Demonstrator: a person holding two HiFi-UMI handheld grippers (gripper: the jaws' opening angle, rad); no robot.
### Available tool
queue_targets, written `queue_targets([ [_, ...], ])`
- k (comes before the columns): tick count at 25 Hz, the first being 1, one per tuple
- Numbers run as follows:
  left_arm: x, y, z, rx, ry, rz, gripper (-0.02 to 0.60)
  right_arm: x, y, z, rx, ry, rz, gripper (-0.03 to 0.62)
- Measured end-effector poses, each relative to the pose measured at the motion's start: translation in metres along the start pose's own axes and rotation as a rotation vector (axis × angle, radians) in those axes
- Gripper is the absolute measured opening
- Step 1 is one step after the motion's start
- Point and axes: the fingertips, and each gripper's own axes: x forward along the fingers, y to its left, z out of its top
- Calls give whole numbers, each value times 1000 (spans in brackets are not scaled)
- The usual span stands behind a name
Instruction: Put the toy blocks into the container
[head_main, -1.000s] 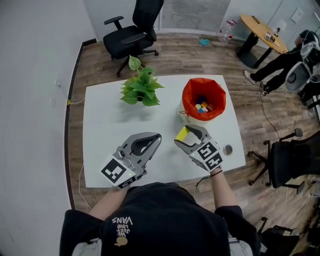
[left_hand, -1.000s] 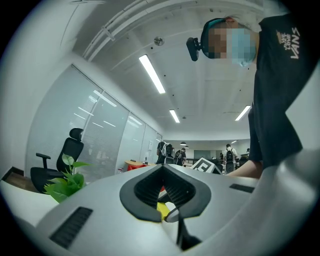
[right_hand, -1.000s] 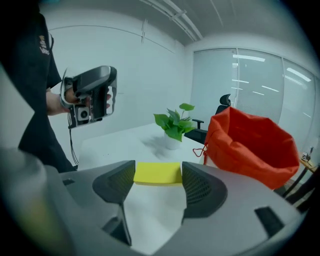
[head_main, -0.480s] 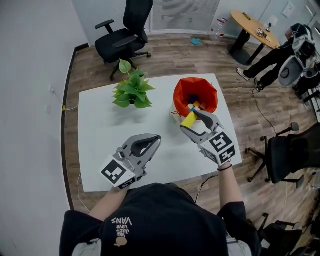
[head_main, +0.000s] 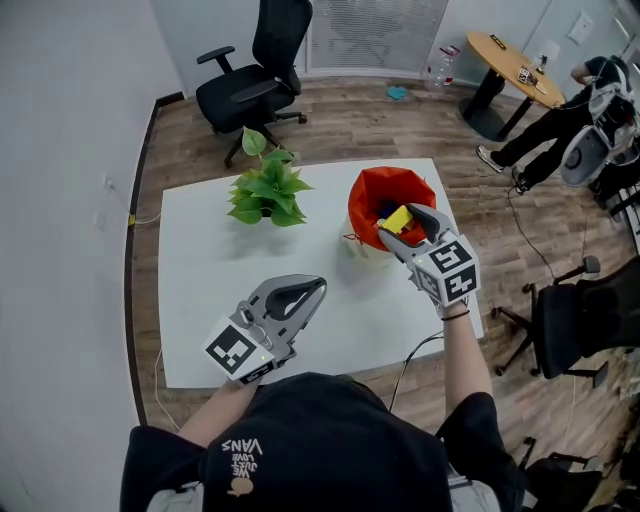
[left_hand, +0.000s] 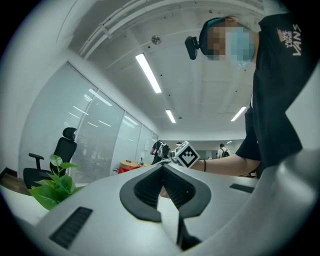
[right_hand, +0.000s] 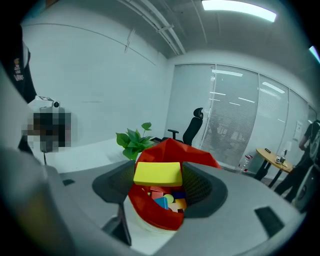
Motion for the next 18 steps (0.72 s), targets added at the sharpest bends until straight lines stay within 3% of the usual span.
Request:
queue_targets([
  [10,0,3,2,-5,3,15,11,29,-25,-25,51,83,-74,299],
  [18,-2,1,4,3,-3,6,11,26,-23,-23,59,50,-91,299],
])
